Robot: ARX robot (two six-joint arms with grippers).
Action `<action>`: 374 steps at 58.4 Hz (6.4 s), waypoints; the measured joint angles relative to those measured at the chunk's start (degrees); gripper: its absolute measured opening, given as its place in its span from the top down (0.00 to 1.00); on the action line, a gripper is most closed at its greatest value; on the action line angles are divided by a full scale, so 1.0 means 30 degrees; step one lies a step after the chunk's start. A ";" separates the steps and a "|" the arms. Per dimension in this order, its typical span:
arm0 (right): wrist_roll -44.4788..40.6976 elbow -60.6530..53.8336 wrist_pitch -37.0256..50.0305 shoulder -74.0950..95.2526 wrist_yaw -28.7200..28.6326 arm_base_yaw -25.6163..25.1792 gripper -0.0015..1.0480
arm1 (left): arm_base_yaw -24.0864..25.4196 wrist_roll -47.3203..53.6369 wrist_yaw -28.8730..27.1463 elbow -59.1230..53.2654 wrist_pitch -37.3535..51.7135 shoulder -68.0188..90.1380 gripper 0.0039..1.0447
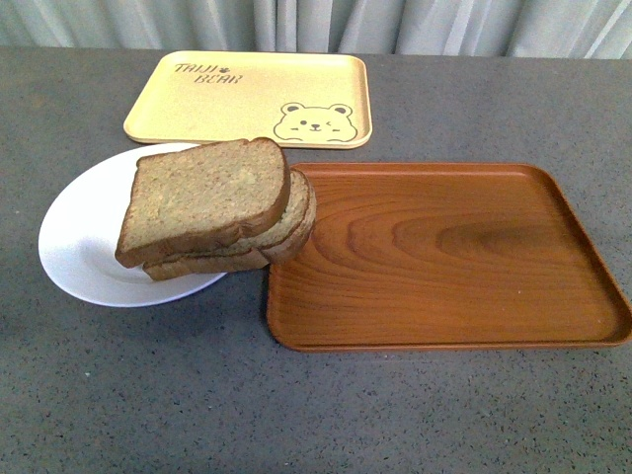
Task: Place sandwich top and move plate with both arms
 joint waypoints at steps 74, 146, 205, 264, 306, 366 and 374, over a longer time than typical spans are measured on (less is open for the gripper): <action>-0.0015 -0.2433 -1.1788 -1.4906 -0.3060 -0.3169 0.98 | 0.0000 0.0000 0.0000 0.0000 0.0000 0.0000 0.08; -0.0058 -0.2419 -1.7376 -2.0393 -0.3104 -0.3169 0.33 | 0.0809 -1.0156 0.8204 0.7329 0.8619 2.6039 0.08; -0.0058 -0.2419 -1.7376 -2.0393 -0.3096 -0.3169 0.09 | 0.0576 -1.6597 0.6972 0.9267 1.6830 3.7805 0.08; -0.0058 -0.2419 -1.7376 -2.0393 -0.3104 -0.3169 0.09 | -0.0852 -1.9445 0.6513 0.9617 1.8724 3.9787 0.82; -0.0058 -0.2419 -1.7376 -2.0393 -0.3096 -0.3169 0.09 | -0.0889 -2.0210 0.7082 0.9581 1.8695 3.9539 0.98; -0.0058 -0.2419 -1.7376 -2.0393 -0.3096 -0.3169 0.09 | -0.3905 -1.9941 0.6637 2.8589 0.5770 4.5135 0.98; -0.0058 -0.2419 -1.7376 -2.0393 -0.3096 -0.3169 0.09 | -0.3818 -1.9577 0.6499 3.0520 0.4692 4.6359 0.98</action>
